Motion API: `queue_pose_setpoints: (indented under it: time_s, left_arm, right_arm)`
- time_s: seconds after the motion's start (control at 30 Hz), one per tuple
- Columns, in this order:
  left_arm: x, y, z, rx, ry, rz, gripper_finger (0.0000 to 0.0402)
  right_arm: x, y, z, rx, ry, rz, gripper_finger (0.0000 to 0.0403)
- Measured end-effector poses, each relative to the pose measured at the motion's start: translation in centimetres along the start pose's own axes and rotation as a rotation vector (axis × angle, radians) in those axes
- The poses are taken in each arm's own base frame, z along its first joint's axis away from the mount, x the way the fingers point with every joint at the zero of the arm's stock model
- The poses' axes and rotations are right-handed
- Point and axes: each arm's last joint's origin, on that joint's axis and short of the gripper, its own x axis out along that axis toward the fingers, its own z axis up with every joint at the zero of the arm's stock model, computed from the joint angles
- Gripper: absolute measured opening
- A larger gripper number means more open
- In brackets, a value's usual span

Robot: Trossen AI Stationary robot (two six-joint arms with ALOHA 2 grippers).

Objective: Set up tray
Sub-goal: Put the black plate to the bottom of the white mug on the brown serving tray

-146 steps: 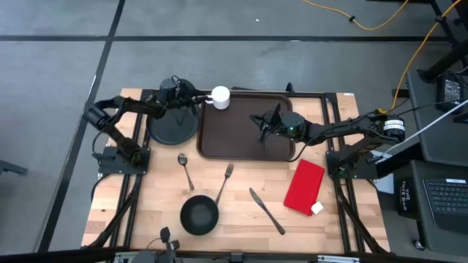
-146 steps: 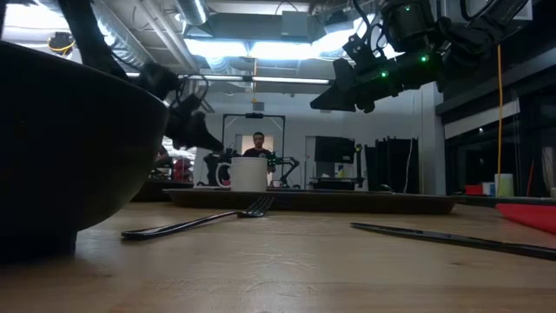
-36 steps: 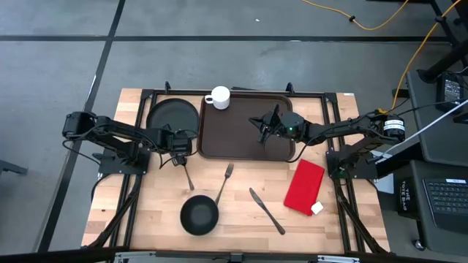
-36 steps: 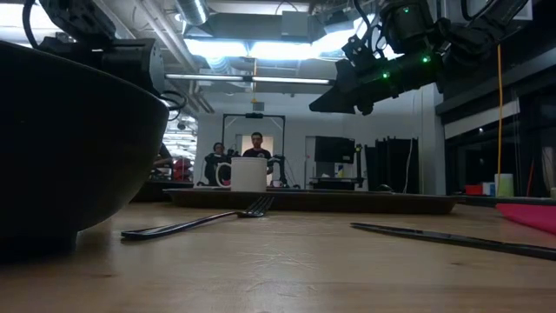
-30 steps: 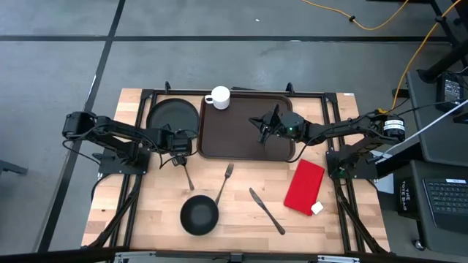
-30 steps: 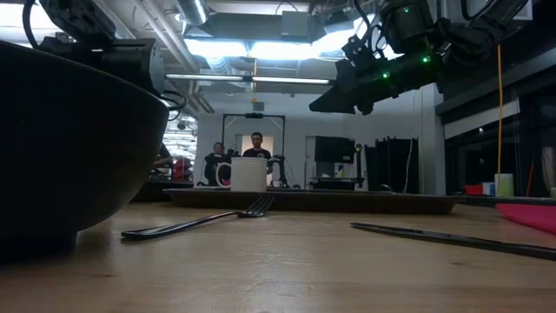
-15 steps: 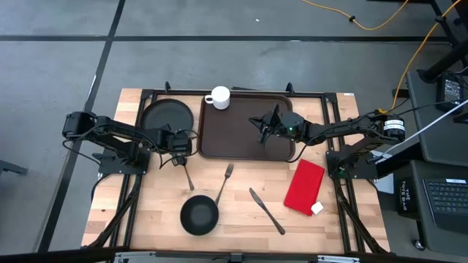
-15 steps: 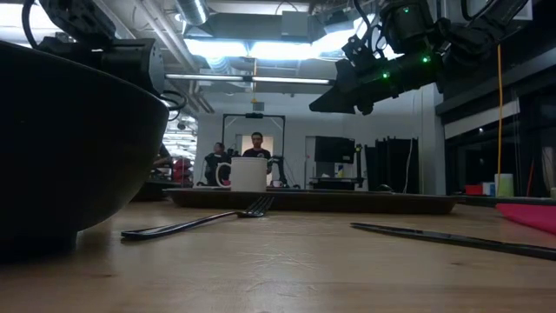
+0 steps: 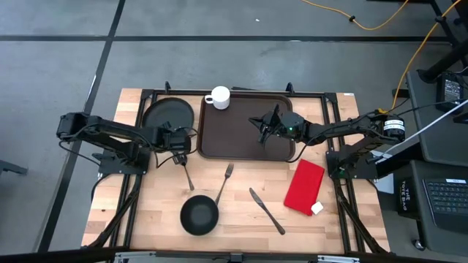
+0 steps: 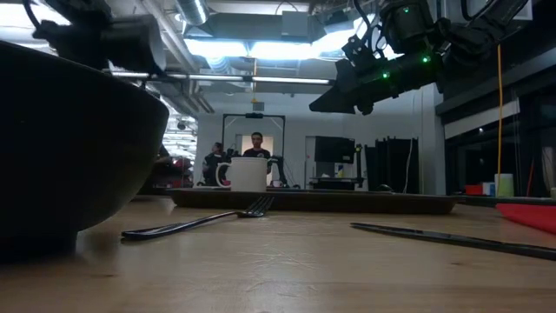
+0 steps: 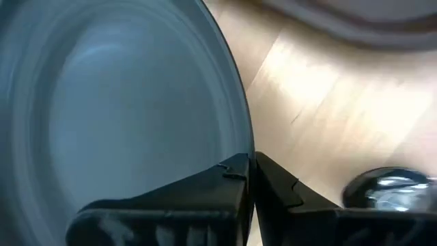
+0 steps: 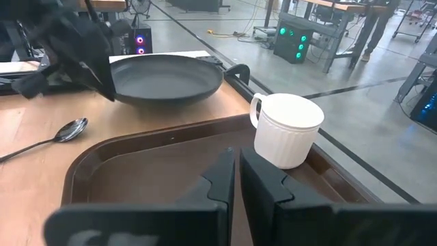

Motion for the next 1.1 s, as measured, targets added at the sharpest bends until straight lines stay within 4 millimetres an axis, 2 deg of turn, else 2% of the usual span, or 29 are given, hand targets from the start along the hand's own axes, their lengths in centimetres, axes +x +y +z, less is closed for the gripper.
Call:
queue_pose_setpoints:
  time_s: [0.33,0.53,0.8,0.97,1.1]
  left_arm:
    - [-2.4,0.4,-0.5,-0.028,-0.139,-0.020,0.0002]
    - [-3.7,0.4,0.2,-0.024,-0.197,-0.005,0.0002]
    - [-6.7,0.3,3.0,0.140,-0.324,0.004,0.0002]
    - [-7.1,0.0,3.6,0.246,-0.344,-0.028,0.0002]
    - [-7.1,-1.1,3.7,0.347,-0.356,-0.060,0.0002]
  right_arm:
    - [0.0,0.0,0.0,0.000,0.000,0.000,0.0030]
    - [0.0,0.0,0.1,0.001,-0.009,0.001,0.0030]
    - [-0.3,0.1,0.9,-0.013,-0.071,0.066,0.0030]
    - [-1.5,0.3,2.5,-0.015,-0.128,0.081,0.0030]
    - [-2.3,0.6,2.8,-0.023,-0.098,0.099,0.0030]
